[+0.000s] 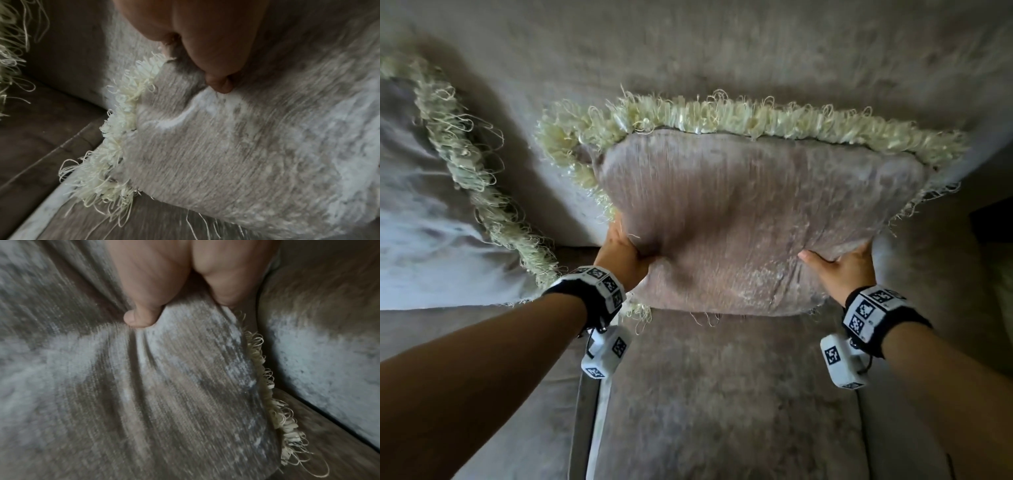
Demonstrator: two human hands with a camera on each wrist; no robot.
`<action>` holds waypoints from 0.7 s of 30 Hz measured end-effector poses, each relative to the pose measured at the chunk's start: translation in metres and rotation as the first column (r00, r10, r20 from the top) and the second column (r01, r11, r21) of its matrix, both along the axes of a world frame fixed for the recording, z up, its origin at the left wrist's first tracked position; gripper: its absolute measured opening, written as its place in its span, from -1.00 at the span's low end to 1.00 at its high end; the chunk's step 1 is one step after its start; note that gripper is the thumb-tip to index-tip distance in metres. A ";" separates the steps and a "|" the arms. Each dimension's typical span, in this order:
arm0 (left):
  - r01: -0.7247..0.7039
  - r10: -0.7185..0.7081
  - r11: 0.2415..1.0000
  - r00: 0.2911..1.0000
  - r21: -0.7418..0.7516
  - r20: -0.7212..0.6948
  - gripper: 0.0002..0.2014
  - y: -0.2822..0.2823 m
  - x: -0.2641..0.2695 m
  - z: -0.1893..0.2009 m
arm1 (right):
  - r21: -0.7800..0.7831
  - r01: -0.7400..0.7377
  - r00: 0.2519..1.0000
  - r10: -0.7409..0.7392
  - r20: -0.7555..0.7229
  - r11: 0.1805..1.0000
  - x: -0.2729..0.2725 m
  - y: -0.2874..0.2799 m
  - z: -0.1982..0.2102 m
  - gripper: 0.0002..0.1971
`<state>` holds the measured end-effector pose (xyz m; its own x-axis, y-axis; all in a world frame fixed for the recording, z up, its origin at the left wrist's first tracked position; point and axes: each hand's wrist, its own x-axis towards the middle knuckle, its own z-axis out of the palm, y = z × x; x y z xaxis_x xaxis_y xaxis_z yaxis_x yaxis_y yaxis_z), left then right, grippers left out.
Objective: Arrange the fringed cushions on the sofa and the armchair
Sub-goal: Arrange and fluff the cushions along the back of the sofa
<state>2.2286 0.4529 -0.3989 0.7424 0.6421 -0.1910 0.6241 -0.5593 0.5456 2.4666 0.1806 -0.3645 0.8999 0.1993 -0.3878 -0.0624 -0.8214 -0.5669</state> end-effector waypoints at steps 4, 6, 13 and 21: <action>0.064 -0.054 0.996 0.988 0.065 -0.147 -0.06 0.007 -0.001 -0.007 | -0.009 -0.018 1.000 0.017 -0.011 1.000 0.010 -0.002 -0.006 0.46; 0.095 -0.078 0.990 0.983 0.102 -0.165 -0.07 0.004 -0.003 0.000 | -0.032 -0.046 0.999 0.045 -0.008 0.998 0.011 -0.006 -0.001 0.35; -0.015 0.006 0.979 0.999 0.202 0.046 0.21 0.004 -0.038 0.015 | 0.166 -0.135 0.967 0.093 0.239 0.977 0.003 -0.036 0.017 0.28; -0.089 0.089 0.996 0.969 -0.008 0.231 0.21 -0.026 -0.030 0.023 | 0.281 -0.141 0.984 0.103 0.148 0.949 0.005 -0.020 0.019 0.22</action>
